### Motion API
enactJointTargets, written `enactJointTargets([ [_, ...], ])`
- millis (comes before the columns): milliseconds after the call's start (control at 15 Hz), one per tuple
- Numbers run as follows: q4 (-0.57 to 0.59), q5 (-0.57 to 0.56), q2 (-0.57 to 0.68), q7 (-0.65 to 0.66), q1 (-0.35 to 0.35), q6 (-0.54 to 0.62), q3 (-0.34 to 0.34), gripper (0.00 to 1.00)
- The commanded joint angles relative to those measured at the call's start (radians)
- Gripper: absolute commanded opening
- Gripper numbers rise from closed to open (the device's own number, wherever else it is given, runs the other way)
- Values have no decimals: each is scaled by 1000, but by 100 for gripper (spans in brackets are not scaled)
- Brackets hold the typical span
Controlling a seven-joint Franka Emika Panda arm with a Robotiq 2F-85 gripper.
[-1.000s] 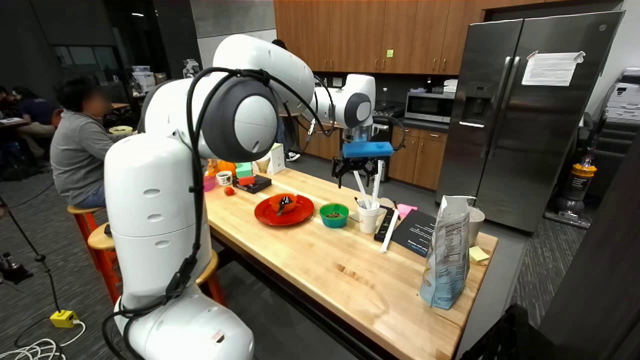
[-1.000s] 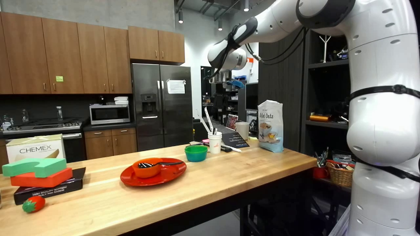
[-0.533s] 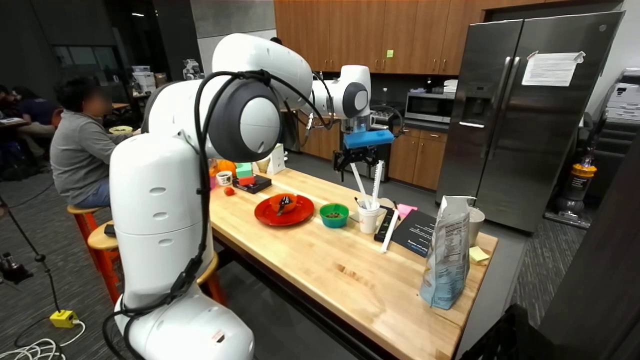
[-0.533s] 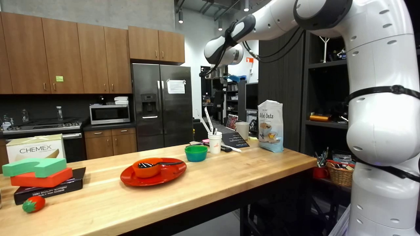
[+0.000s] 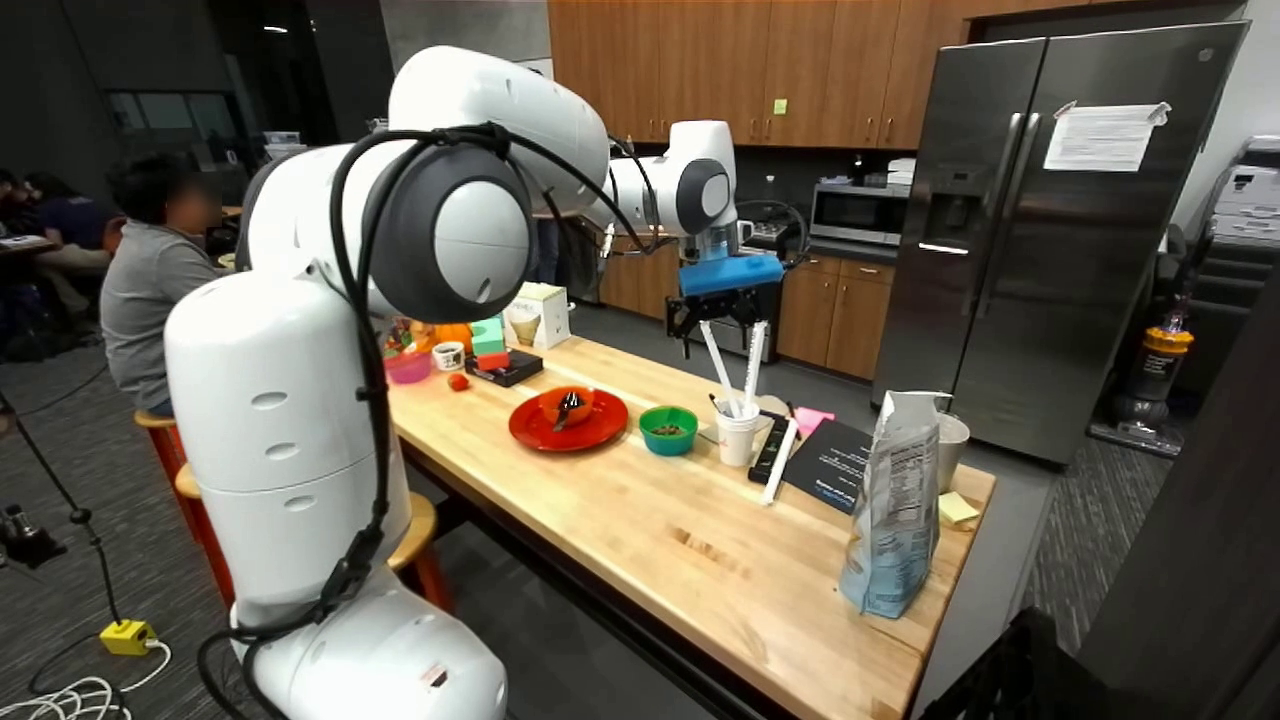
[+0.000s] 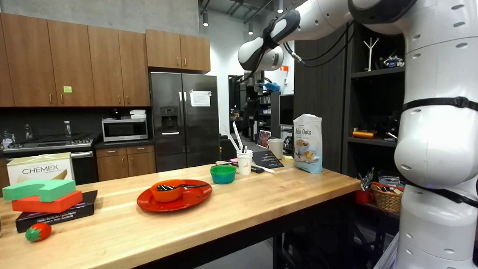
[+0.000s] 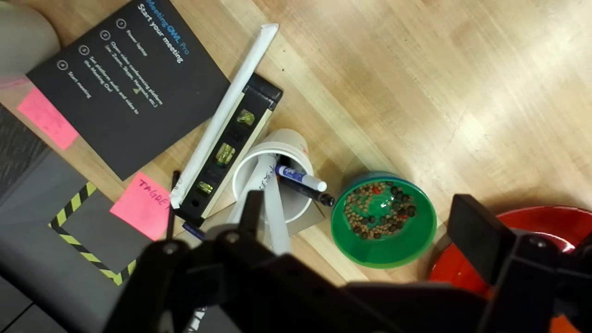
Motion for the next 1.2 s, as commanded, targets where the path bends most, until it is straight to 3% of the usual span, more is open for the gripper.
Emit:
enactJointTargets([
  [0,-1,0,-2,1,-2,-2,1,100],
  [467,27,97,73,-119,33,3,56,100],
  [733,193,158,206,-245,40,-64,100,100],
  [1133,383,144,338,-349,39,-175,140,100],
])
